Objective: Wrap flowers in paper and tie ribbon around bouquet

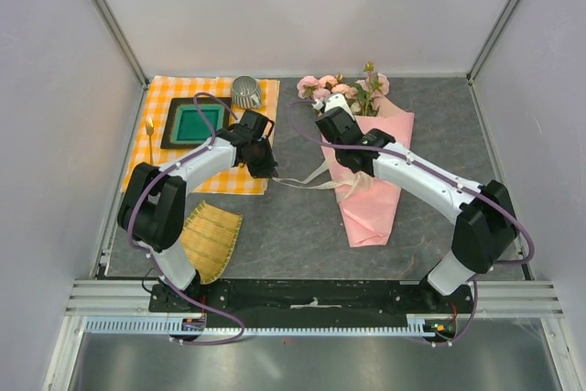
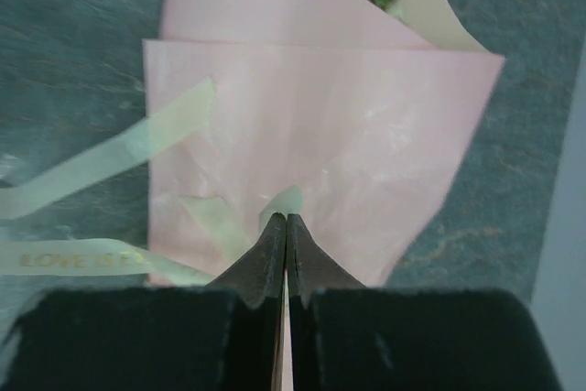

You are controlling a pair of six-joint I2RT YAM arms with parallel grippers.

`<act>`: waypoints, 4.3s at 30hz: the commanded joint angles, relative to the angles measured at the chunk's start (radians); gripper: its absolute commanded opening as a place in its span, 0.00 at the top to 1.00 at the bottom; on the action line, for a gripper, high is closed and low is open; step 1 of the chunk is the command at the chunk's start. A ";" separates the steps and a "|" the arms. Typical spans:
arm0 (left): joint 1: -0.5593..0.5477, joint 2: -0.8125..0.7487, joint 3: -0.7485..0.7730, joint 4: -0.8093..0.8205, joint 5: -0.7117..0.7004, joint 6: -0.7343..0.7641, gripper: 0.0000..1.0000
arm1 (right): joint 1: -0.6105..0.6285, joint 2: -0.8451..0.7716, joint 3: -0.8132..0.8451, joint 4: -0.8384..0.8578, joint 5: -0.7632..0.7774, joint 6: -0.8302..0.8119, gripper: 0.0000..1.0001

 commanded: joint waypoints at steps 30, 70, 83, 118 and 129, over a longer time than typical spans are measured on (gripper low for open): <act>0.007 0.050 0.026 0.102 0.143 -0.040 0.99 | -0.255 0.039 -0.132 0.042 -0.530 0.028 0.44; 0.025 0.041 0.070 0.004 0.052 -0.086 0.99 | -0.229 0.056 -0.039 -0.118 -0.505 0.068 0.60; 0.025 0.038 0.059 0.004 0.061 -0.080 0.99 | -0.229 0.066 -0.151 -0.063 -0.427 0.123 0.68; 0.342 -0.201 -0.086 -0.165 -0.212 -0.217 0.99 | -0.802 -0.175 -0.455 0.253 0.290 0.585 1.00; 0.277 -0.097 -0.011 -0.035 0.026 0.037 0.72 | -0.810 -0.024 -0.369 0.105 -0.166 0.390 0.68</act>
